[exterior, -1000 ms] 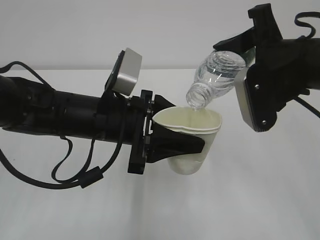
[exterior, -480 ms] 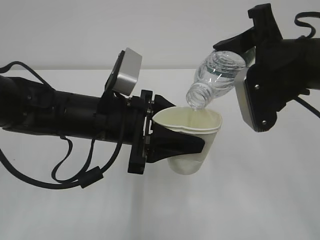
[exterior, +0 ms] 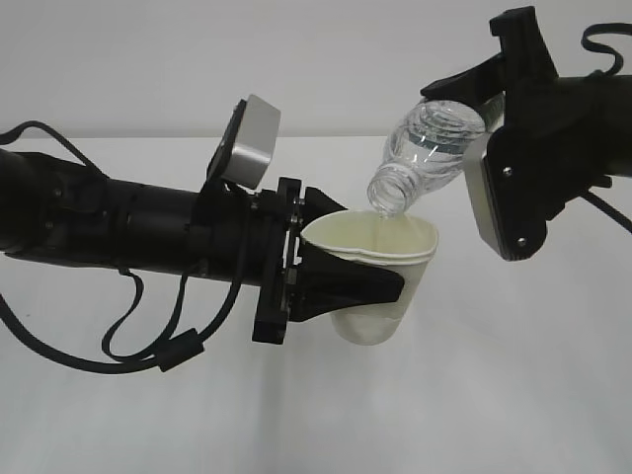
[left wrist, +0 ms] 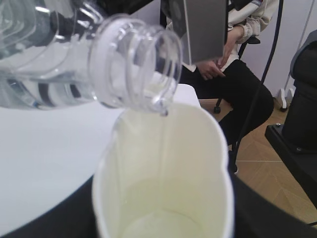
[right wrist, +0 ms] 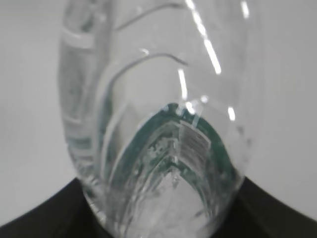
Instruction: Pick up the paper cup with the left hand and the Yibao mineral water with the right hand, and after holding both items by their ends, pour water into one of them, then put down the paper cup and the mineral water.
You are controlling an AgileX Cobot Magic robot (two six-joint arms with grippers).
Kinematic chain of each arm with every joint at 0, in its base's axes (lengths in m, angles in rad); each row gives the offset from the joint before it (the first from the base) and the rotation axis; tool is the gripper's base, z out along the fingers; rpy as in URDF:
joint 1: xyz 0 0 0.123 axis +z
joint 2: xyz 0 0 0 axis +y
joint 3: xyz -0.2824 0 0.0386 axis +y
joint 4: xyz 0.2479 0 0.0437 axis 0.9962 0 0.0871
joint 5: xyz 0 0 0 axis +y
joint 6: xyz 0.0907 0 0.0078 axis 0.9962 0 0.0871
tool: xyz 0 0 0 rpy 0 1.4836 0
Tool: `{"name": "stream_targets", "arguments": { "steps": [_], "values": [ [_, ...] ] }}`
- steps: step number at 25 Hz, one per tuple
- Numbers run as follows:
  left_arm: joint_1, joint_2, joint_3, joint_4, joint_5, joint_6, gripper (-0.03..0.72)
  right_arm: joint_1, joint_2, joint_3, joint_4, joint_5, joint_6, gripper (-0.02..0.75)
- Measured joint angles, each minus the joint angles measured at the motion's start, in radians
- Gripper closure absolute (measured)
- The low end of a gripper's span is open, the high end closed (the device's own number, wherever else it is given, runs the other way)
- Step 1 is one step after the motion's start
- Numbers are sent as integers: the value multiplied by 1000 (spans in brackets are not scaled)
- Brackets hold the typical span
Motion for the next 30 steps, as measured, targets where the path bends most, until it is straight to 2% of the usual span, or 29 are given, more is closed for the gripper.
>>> {"name": "stream_targets", "arguments": {
  "steps": [30],
  "values": [
    [0, 0, 0, 0, 2, 0, 320, 0, 0, 0, 0, -2, -5, 294]
  ]
}}
